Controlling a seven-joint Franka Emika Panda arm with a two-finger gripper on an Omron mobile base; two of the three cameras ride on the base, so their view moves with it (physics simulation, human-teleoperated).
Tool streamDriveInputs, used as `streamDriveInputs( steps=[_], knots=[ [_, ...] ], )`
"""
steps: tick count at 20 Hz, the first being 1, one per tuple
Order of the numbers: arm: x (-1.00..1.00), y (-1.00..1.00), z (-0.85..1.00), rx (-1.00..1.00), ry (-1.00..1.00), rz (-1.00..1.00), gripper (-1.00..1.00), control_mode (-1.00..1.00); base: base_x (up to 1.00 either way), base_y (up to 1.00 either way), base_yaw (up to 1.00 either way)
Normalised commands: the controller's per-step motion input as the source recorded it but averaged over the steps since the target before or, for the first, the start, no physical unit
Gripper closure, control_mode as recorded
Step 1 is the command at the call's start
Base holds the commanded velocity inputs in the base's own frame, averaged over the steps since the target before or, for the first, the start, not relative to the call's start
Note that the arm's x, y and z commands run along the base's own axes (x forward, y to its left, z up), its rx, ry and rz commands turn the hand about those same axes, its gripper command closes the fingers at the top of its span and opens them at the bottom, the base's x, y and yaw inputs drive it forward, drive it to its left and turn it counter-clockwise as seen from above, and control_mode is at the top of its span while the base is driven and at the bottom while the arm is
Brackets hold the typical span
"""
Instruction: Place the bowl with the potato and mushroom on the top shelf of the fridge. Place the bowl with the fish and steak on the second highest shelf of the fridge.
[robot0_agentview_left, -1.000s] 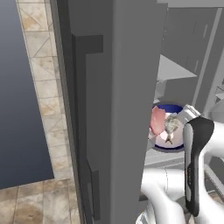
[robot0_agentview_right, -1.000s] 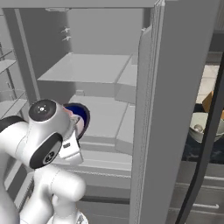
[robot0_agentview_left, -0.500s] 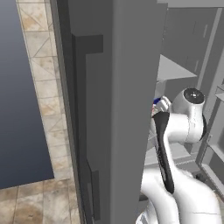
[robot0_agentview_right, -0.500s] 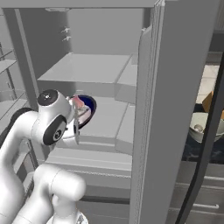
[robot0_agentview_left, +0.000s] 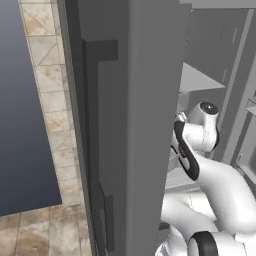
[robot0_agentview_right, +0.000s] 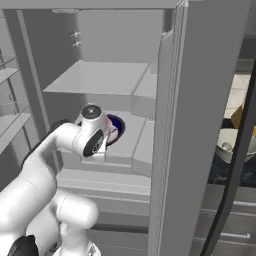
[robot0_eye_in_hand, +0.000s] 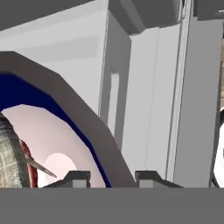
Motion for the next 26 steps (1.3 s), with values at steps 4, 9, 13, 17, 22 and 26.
streamDriveInputs(
  steps=[4,9,13,17,22,26],
  knots=[
    [0.88,0.16,-0.62,0.07,0.00,0.00,1.00,-1.00,0.00,0.00,0.00],
    [0.87,0.16,-0.64,0.00,0.00,-0.02,1.00,-1.00,0.00,0.00,0.00],
    [0.95,0.08,-0.13,0.00,0.00,-0.05,1.00,-1.00,0.00,0.00,0.00],
    [0.47,0.00,0.00,0.00,0.01,-0.03,-1.00,-1.00,0.00,0.00,0.00],
    [-0.46,-0.06,0.13,0.01,-0.03,0.00,-1.00,-1.00,0.00,0.00,0.00],
    [-0.97,0.00,0.27,0.01,-0.13,0.00,-1.00,-1.00,0.00,0.00,0.00]
  ],
)
